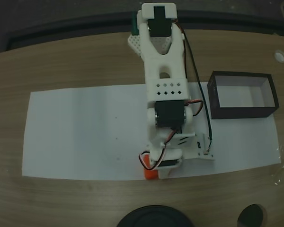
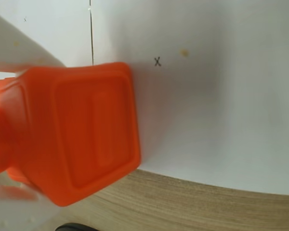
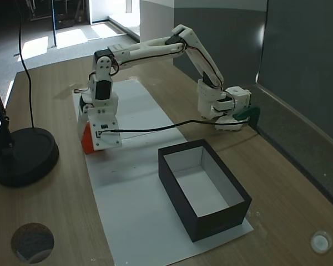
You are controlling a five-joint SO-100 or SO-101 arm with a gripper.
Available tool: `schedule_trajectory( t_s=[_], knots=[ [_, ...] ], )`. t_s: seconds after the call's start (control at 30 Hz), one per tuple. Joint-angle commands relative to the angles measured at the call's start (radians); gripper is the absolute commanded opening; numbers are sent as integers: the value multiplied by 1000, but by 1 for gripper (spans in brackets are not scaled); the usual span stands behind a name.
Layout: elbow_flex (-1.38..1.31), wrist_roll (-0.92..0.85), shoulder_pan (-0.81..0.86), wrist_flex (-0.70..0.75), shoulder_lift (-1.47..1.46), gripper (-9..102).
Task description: Grab a orange square and put it in the box.
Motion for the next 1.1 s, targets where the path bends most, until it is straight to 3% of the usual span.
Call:
schedule_trajectory(
  t_s=[0.0,0.27,0.43,0.67,0.87,1.07],
  knots=[
    [-153,-5,0,58,97,0],
    [-675,-69,-84,397,397,0],
    [-726,-72,-245,419,630,0],
    [-377,-48,-621,417,887,0],
    [-6,-46,-746,410,1012,0],
    [295,-44,-807,314,1086,0]
  ],
)
